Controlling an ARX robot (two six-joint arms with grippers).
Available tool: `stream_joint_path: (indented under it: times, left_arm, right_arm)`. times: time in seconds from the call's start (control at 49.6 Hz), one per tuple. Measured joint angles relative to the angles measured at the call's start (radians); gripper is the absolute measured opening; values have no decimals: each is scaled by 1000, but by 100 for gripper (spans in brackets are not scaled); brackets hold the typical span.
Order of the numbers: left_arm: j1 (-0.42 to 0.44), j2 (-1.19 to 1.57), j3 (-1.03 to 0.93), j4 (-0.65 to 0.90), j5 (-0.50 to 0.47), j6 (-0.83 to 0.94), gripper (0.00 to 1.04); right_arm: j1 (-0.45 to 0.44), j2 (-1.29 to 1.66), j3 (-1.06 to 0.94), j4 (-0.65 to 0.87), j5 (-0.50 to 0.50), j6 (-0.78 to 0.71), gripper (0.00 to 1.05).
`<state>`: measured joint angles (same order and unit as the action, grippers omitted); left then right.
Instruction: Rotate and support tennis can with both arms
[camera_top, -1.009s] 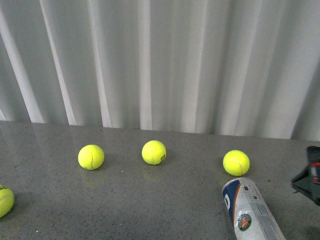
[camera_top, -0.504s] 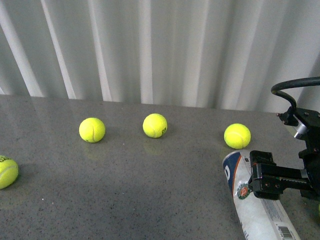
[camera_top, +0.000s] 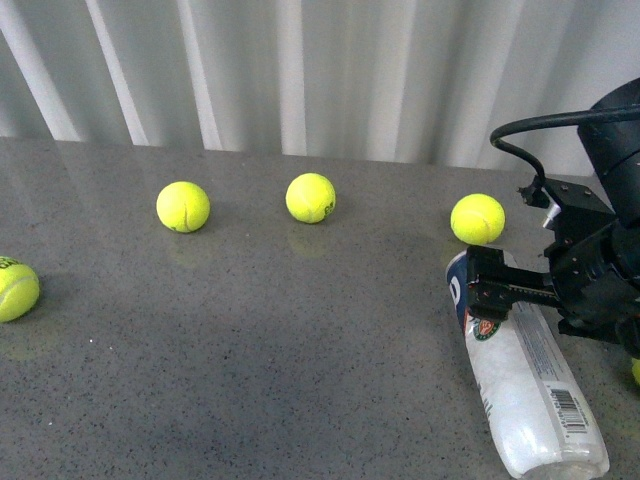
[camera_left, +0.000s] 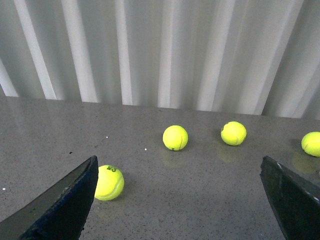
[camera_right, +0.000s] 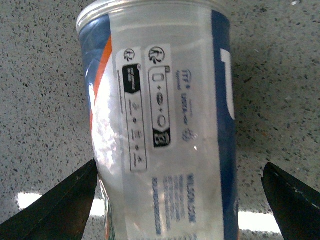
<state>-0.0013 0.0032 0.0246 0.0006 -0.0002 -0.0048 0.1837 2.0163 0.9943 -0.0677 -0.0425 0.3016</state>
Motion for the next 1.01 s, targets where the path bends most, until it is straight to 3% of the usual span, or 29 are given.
stream_joint_path:
  times: [0.121, 0.323, 0.464, 0.646, 0.787, 0.928, 1.009]
  left_arm:
    - [0, 0, 0, 0, 0, 0, 98]
    - [0, 0, 0, 0, 0, 0, 98]
    - [0, 0, 0, 0, 0, 0, 98]
    - [0, 0, 0, 0, 0, 0, 98]
    - [0, 0, 0, 0, 0, 0, 98]
    - [0, 0, 0, 0, 0, 0, 98]
    - [0, 0, 0, 0, 0, 0, 98]
  right_arm:
    - [18, 85, 79, -22, -6, 20, 97]
    - [43, 112, 126, -31, -55, 6, 71]
    - [74, 67, 132, -24, -98, -85, 57]
    - [127, -16, 209, -61, -174, -358, 39]
    - [172, -9, 332, -91, -140, -623, 28]
    - [224, 82, 446, -116, -208, -1055, 19]
    - [249, 133, 494, -191, -249, -1224, 17]
